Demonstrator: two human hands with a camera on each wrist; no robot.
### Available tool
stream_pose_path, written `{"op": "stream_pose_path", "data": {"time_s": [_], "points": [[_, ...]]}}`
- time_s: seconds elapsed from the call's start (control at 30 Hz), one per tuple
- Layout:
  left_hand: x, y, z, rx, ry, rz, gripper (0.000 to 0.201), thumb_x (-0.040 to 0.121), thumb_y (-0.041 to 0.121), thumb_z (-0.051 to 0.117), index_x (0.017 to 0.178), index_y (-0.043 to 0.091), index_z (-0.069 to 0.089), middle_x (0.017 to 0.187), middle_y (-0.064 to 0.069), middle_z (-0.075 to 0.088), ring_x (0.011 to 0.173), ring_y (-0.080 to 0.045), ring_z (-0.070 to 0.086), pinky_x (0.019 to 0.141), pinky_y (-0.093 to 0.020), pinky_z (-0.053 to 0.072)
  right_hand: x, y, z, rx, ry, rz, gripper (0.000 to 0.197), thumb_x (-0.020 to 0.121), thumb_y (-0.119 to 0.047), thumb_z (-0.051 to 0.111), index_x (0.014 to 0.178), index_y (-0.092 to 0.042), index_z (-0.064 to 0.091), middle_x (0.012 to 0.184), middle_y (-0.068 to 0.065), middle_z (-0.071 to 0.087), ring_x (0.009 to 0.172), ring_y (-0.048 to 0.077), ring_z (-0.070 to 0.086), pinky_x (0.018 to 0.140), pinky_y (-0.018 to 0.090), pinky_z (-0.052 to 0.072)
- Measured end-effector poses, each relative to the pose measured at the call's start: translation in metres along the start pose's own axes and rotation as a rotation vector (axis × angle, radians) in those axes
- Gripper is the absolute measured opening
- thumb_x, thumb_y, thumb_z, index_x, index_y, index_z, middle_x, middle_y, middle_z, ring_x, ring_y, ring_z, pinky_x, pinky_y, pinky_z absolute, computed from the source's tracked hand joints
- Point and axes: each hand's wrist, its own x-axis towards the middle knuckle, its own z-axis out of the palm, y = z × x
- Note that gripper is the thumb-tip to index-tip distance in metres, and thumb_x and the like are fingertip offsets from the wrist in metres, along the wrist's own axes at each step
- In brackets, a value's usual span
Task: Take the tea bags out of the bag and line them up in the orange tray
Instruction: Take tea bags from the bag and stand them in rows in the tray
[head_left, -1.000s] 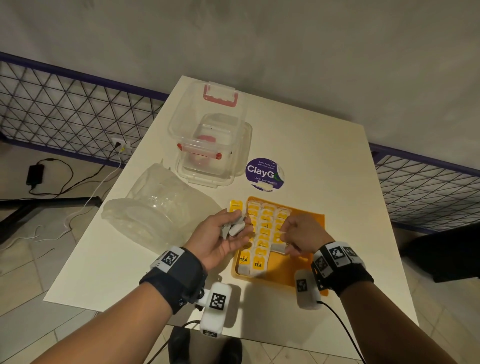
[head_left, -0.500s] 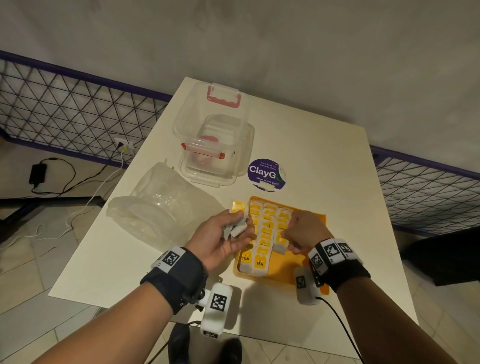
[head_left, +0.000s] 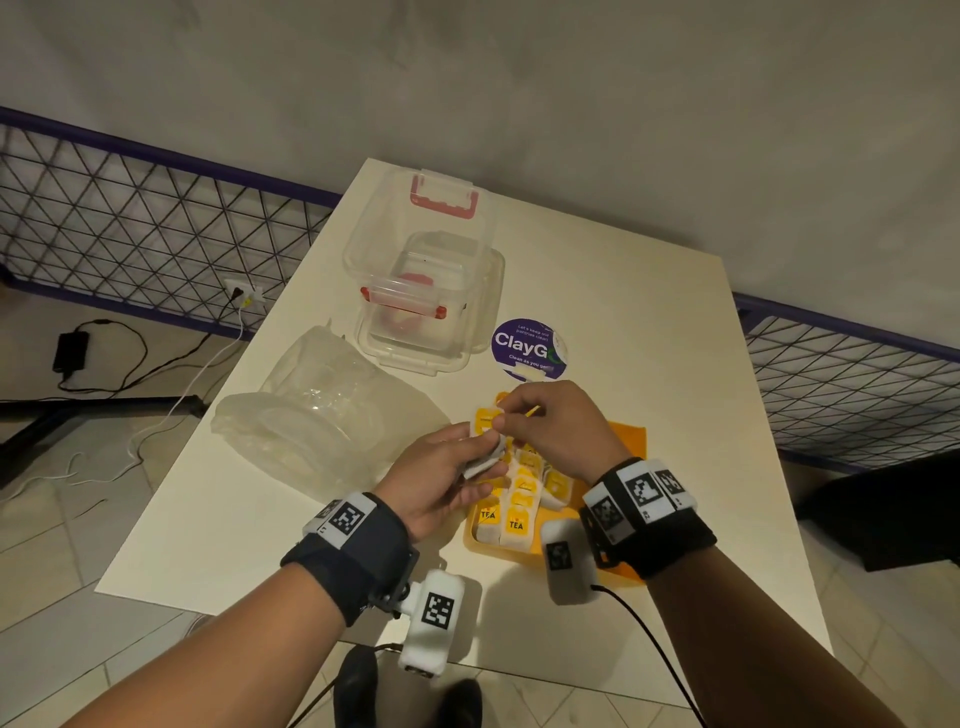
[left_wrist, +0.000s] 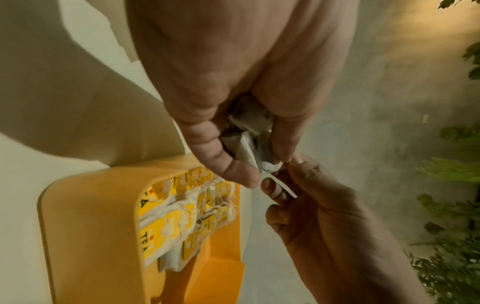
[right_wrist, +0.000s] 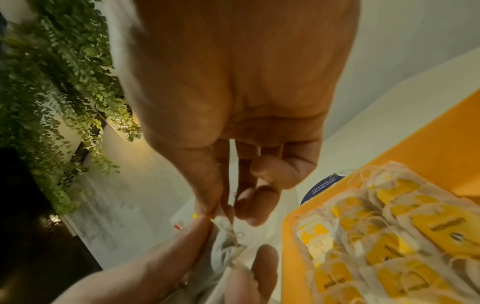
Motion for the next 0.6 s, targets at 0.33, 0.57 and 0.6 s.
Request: {"op": "stream_pose_path", "data": {"time_s": [0.33, 0.57, 0.6], "points": [[-0.002, 0.0, -0.005, 0.015, 0.005, 0.004, 0.026, 0.094, 0.02, 0.063, 0.117, 0.009, 0.067, 0.105, -0.01, 0.069, 0.081, -0.016, 0.067, 0.061, -0.023, 0.057, -0.001, -0.004, -0.019, 0.128, 0.136, 0.034, 0.008, 0.081, -0.011, 0.077, 0.077, -0.015, 0.071, 0.075, 0.001, 0.07, 0.071, 0.015, 0.063, 0.071, 0.034, 0.053], [0.0, 0.0, -0.011, -0.06, -0.01, -0.033, 0.028, 0.1, 0.012, 0.051, 0.125, 0.005, 0.062, 0.102, -0.013, 0.069, 0.074, -0.018, 0.067, 0.055, -0.024, 0.056, -0.006, 0.017, -0.039, 0.053, 0.263, 0.137, 0.012, 0.083, -0.012, 0.075, 0.075, -0.017, 0.067, 0.07, -0.001, 0.068, 0.063, 0.009, 0.061, 0.06, 0.022, 0.049], [0.001, 0.0, -0.011, -0.06, -0.01, -0.033, 0.028, 0.1, 0.012, 0.051, 0.125, 0.005, 0.062, 0.101, -0.013, 0.069, 0.073, -0.018, 0.067, 0.055, -0.024, 0.056, -0.009, 0.021, -0.041, 0.065, 0.237, 0.171, 0.01, 0.084, -0.011, 0.073, 0.077, -0.014, 0.067, 0.068, 0.003, 0.069, 0.06, 0.011, 0.062, 0.061, 0.027, 0.052]]}}
